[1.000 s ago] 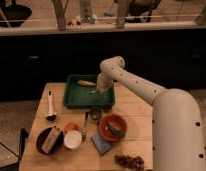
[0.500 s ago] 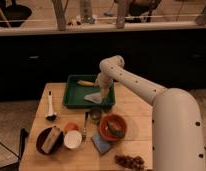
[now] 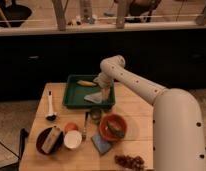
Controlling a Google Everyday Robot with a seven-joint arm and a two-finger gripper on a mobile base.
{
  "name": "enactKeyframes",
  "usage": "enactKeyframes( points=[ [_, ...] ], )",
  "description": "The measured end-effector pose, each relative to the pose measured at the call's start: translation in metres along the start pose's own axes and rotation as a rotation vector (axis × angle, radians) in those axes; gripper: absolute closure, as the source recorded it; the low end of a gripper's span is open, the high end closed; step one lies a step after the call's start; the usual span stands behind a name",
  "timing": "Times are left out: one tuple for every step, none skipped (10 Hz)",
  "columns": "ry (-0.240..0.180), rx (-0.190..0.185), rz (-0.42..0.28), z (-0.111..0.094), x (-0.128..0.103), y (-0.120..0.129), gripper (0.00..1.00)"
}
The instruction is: Place towel in tray
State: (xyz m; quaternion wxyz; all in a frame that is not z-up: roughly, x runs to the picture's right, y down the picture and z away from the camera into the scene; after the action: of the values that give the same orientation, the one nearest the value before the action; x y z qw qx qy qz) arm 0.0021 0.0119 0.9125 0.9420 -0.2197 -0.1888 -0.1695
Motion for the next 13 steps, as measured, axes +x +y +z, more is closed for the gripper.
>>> enactKeyframes(
  points=[
    [-0.002,0.005,-0.003,-0.0012,0.0001,-0.0001,0.20],
    [-0.005,0.008,-0.006,-0.0017,0.0001,0.0002,0.20],
    [-0.007,0.012,-0.009,-0.0024,-0.0003,-0.0001,0.20],
    [-0.010,0.016,-0.012,-0.0034,-0.0001,0.0000,0.20],
    [-0.009,0.016,-0.010,-0.0038,0.0009,0.0004,0.20],
    [-0.009,0.016,-0.010,-0.0038,0.0009,0.0004,0.20],
    [-0.010,0.016,-0.012,-0.0035,-0.0001,0.0000,0.20],
    [-0.010,0.016,-0.013,-0.0033,-0.0008,-0.0003,0.20],
    [-0.010,0.016,-0.012,-0.0036,-0.0002,-0.0001,0.20],
    [-0.010,0.016,-0.011,-0.0036,0.0000,0.0000,0.20],
    [-0.010,0.016,-0.012,-0.0034,-0.0007,-0.0003,0.20],
    [-0.010,0.016,-0.013,-0.0034,-0.0007,-0.0003,0.20],
    [-0.010,0.016,-0.012,-0.0035,-0.0005,-0.0002,0.20]
  ],
)
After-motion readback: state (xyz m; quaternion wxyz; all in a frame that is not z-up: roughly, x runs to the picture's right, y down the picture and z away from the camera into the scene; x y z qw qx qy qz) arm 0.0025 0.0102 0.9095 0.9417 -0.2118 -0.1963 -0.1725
